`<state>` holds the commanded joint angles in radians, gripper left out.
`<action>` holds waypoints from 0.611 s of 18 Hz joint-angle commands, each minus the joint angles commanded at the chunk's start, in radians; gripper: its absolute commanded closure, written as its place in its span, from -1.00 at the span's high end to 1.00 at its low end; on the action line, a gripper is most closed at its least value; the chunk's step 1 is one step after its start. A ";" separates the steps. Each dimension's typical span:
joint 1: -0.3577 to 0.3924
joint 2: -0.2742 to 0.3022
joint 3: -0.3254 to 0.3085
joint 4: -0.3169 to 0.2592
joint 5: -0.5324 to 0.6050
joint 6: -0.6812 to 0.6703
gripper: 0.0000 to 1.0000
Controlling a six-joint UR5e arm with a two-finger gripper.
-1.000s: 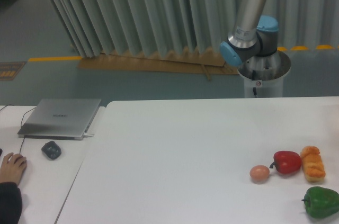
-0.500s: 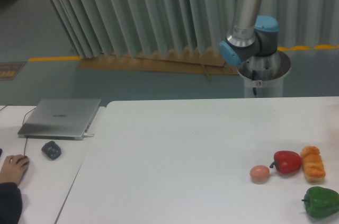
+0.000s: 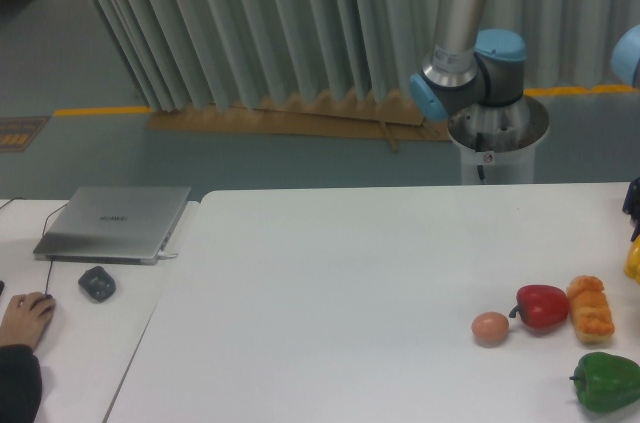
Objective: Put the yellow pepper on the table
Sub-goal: 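Carry the held yellow pepper down beside the orange bread roll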
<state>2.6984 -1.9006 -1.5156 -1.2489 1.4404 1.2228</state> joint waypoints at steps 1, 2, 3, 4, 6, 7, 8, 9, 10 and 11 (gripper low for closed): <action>-0.002 -0.005 0.000 0.015 0.000 -0.015 0.04; -0.005 -0.005 -0.002 0.016 0.000 -0.017 0.04; -0.014 -0.005 -0.003 0.016 0.003 -0.019 0.04; -0.018 -0.005 -0.003 0.013 0.015 -0.019 0.04; -0.047 -0.008 -0.009 0.011 0.073 -0.020 0.04; -0.061 -0.018 -0.006 0.011 0.096 -0.032 0.04; -0.071 -0.023 -0.006 0.011 0.113 -0.052 0.04; -0.080 -0.029 -0.006 0.012 0.120 -0.069 0.04; -0.086 -0.035 -0.003 0.014 0.120 -0.083 0.04; -0.086 -0.038 -0.002 0.016 0.118 -0.091 0.04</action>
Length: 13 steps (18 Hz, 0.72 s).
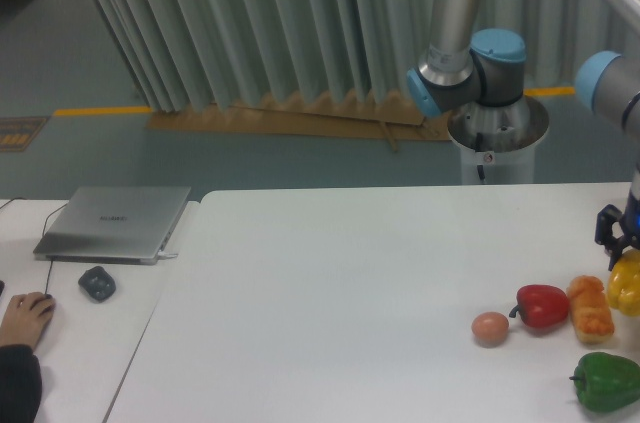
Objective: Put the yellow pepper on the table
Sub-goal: 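Carry the held yellow pepper down beside the orange bread roll, then lower the yellow pepper onto the table and open the gripper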
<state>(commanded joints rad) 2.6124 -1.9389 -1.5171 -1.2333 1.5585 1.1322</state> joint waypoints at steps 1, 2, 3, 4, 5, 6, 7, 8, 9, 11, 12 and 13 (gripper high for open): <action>0.000 -0.003 0.002 0.002 -0.002 0.003 0.04; 0.000 -0.003 0.003 0.002 0.000 0.008 0.04; 0.000 -0.005 0.003 0.003 0.000 0.008 0.04; 0.000 -0.005 0.003 0.003 0.000 0.006 0.05; 0.000 -0.008 0.002 0.005 0.005 0.005 0.06; 0.000 -0.011 0.003 0.006 0.009 0.003 0.11; 0.000 -0.011 0.002 0.008 0.011 0.003 0.20; -0.002 -0.011 0.000 0.023 0.015 -0.002 0.20; -0.005 -0.011 -0.003 0.025 0.021 0.000 0.23; -0.008 -0.011 -0.003 0.026 0.032 0.003 0.65; -0.008 -0.011 -0.005 0.028 0.035 0.003 0.71; -0.009 -0.012 -0.005 0.028 0.041 0.003 0.86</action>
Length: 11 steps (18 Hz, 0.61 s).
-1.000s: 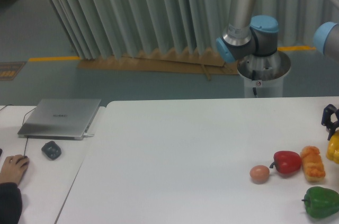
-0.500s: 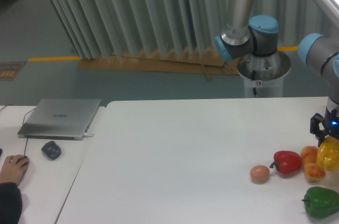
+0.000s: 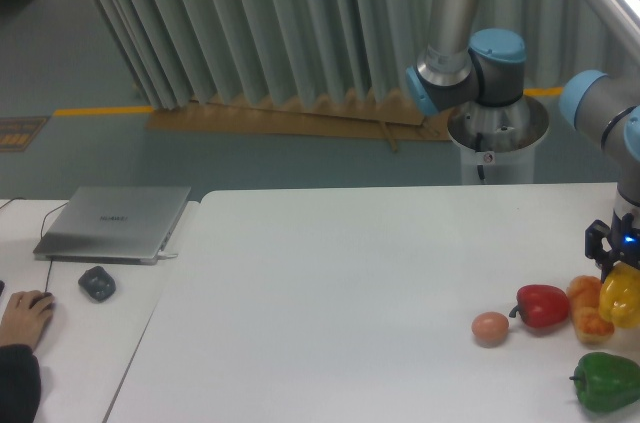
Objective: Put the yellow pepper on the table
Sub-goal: 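Lower the yellow pepper onto the table and open the gripper, then raise the open gripper up away from the pepper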
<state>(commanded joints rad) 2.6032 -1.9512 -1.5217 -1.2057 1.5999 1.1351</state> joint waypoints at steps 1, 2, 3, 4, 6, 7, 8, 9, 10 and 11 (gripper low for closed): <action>-0.003 0.002 -0.002 0.000 0.003 0.002 0.95; -0.003 0.002 -0.003 0.002 0.003 0.002 0.95; -0.003 0.002 -0.003 0.000 0.003 0.002 0.95; -0.003 0.002 -0.003 0.002 0.003 0.002 0.96; -0.003 0.002 -0.003 0.002 0.003 0.002 0.99; -0.003 0.002 -0.005 0.002 0.003 0.002 0.99; -0.003 0.003 -0.006 0.000 0.003 0.000 1.00; -0.003 0.005 -0.006 0.002 0.003 0.005 1.00; -0.003 0.008 -0.006 0.002 0.006 0.012 1.00; -0.003 0.009 -0.005 0.002 0.030 0.030 1.00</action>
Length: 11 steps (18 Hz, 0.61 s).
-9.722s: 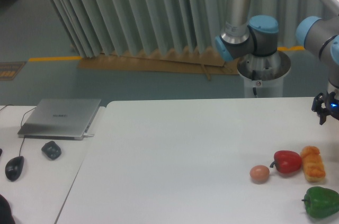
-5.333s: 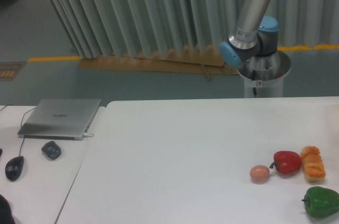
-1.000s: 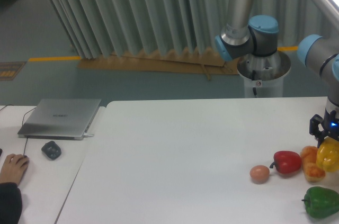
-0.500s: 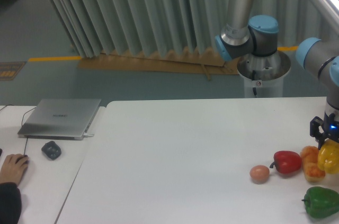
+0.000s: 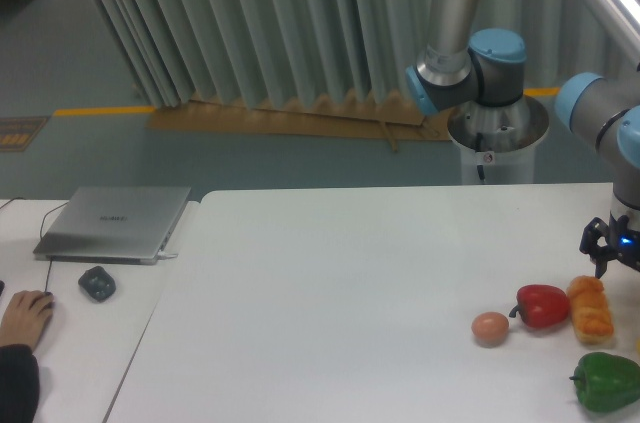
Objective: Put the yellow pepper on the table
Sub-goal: 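Raise the open gripper up away from the pepper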
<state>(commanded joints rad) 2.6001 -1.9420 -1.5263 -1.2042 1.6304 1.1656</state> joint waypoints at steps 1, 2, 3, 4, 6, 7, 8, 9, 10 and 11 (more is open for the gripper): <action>-0.003 0.002 0.000 0.000 0.032 0.028 1.00; -0.006 0.000 0.006 -0.005 0.055 0.046 1.00; -0.005 0.002 0.009 -0.005 0.052 0.046 1.00; -0.006 0.003 0.009 -0.006 0.062 0.045 1.00; -0.002 0.009 0.006 -0.006 0.056 0.051 1.00; 0.003 0.018 0.008 -0.008 0.054 0.055 1.00; 0.005 0.023 0.008 -0.011 0.054 0.069 1.00; 0.006 0.028 0.008 -0.015 0.054 0.094 1.00; 0.015 0.035 0.006 -0.023 0.055 0.124 1.00; 0.026 0.049 0.005 -0.047 0.055 0.149 1.00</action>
<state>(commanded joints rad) 2.6261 -1.8931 -1.5217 -1.2515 1.6858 1.3144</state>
